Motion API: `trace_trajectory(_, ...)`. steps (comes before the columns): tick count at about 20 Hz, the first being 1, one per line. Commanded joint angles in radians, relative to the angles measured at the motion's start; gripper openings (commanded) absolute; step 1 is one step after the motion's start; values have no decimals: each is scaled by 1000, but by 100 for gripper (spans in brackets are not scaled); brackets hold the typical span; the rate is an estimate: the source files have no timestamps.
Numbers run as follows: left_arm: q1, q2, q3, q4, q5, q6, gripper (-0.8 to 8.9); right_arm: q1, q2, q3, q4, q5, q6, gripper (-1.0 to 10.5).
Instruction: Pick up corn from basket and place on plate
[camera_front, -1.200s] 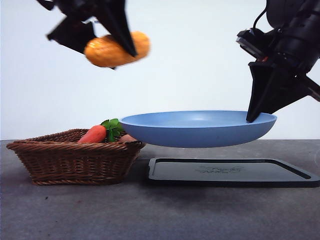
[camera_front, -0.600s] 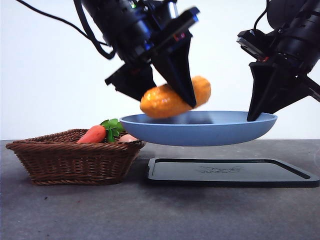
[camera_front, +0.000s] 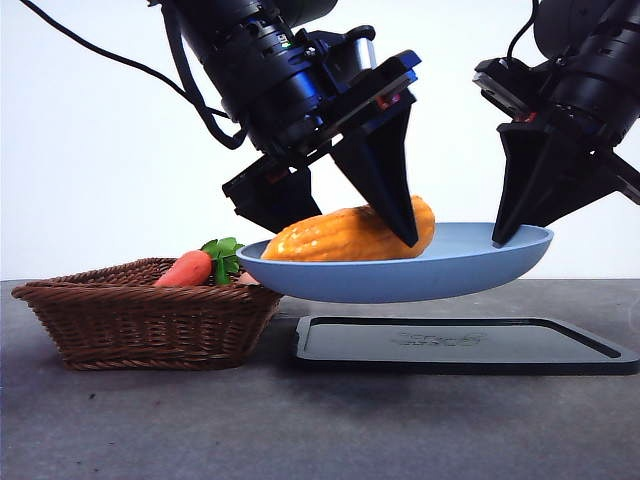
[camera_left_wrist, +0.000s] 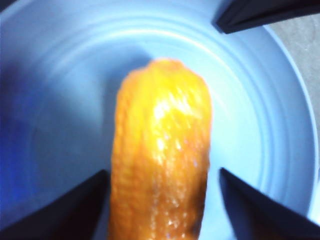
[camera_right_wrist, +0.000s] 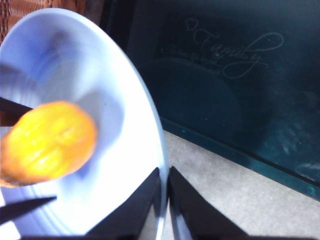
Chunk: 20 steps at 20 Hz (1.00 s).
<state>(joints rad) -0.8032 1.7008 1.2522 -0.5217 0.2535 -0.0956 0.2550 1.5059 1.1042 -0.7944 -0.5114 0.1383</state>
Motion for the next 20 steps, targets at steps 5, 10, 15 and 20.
trace_trajectory(5,-9,-14,32,-51,0,8,431,4,11,23,9,-11,3,2)
trace_trajectory(10,-8,-62,116,-116,1,10,431,4,11,23,9,-7,3,2)
trace_trajectory(15,-8,-82,249,-221,1,34,431,0,11,23,29,-4,4,2)
trace_trajectory(20,4,-103,330,-276,1,39,431,-43,12,23,71,-4,4,2)
